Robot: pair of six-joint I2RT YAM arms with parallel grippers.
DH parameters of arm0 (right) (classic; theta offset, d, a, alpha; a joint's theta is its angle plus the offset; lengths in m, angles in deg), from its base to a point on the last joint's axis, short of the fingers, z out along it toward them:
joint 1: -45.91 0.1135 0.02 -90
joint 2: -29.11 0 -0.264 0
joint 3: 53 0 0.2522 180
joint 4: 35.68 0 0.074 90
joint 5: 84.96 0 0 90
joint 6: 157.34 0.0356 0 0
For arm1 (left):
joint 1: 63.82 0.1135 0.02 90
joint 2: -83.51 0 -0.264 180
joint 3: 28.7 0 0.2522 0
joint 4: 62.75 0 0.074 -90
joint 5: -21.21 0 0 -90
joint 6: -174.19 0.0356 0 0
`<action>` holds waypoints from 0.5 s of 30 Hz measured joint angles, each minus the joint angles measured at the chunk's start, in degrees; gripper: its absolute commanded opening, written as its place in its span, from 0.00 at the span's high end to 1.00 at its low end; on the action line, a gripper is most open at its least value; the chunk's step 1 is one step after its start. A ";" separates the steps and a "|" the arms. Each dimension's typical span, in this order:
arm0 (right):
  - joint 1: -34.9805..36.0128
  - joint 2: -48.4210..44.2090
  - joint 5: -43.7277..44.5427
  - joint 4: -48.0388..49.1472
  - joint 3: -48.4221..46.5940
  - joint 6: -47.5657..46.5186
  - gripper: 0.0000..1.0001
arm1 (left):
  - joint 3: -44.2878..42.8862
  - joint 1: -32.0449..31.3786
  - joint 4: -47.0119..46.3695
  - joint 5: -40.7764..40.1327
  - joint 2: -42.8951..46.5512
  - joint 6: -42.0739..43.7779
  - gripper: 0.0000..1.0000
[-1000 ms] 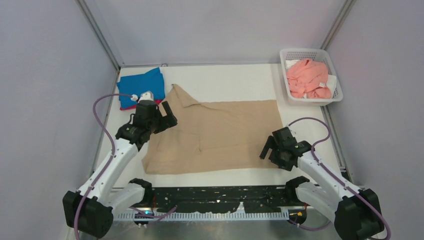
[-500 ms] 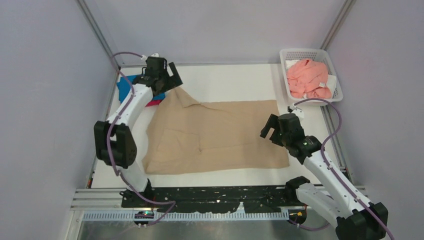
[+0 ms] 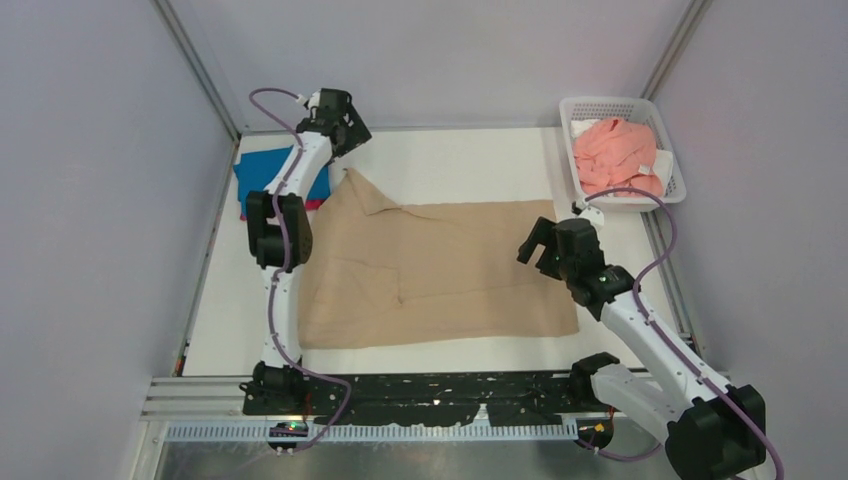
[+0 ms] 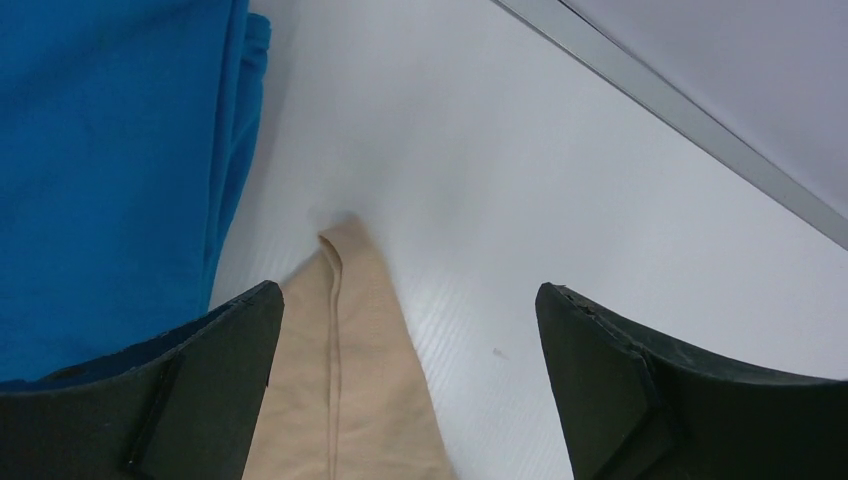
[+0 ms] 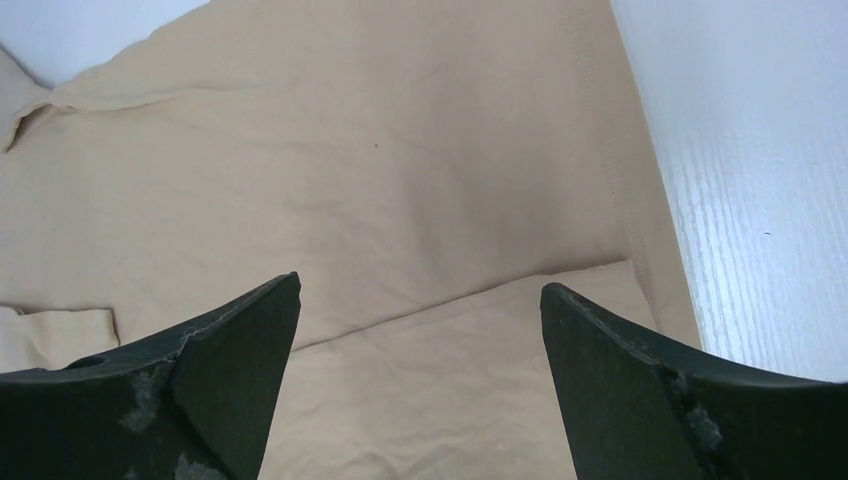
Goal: Fold and stack the t-shirts
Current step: Grab the side of the flattened tshirt furthest away from the robot with both arms
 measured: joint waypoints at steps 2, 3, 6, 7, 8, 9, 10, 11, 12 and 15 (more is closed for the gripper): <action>-0.44 -0.52 0.15 0.37 0.70 0.04 0.05 | 0.31 0.04 0.02 -1.31 -0.48 -1.25 0.01; -0.63 -0.98 0.26 0.42 1.11 0.07 0.05 | 0.50 0.09 -0.13 -1.86 -0.61 -1.97 0.01; -0.90 -2.36 0.68 0.44 1.86 0.07 0.05 | 0.55 0.20 -0.48 -2.97 -1.11 -4.28 0.01; -0.94 -2.89 0.90 0.46 1.95 0.07 0.05 | 0.59 0.22 -0.83 -3.02 -1.33 -5.03 0.01; -1.01 -3.37 1.07 0.57 1.99 0.09 0.05 | 0.72 0.22 -1.40 -2.95 -1.51 -5.53 0.01; -1.01 -3.80 1.25 0.61 2.05 0.11 0.05 | 0.90 0.22 -2.12 -2.82 -1.79 -6.40 0.01; -1.01 -4.26 1.42 0.66 2.08 0.13 0.05 | 1.07 0.24 -3.23 -2.40 -2.25 -7.10 0.01; -1.01 -4.63 1.57 0.68 2.12 0.17 0.05 | 1.11 0.24 -3.85 -2.12 -2.71 -7.82 0.01; -1.01 -4.85 1.70 0.68 2.14 0.26 0.05 | 1.11 0.24 -4.61 -1.77 -3.32 -8.37 0.01; -1.01 -5.05 1.97 0.79 2.38 0.37 0.05 | 1.11 0.26 -5.09 -1.25 -5.01 -10.95 0.01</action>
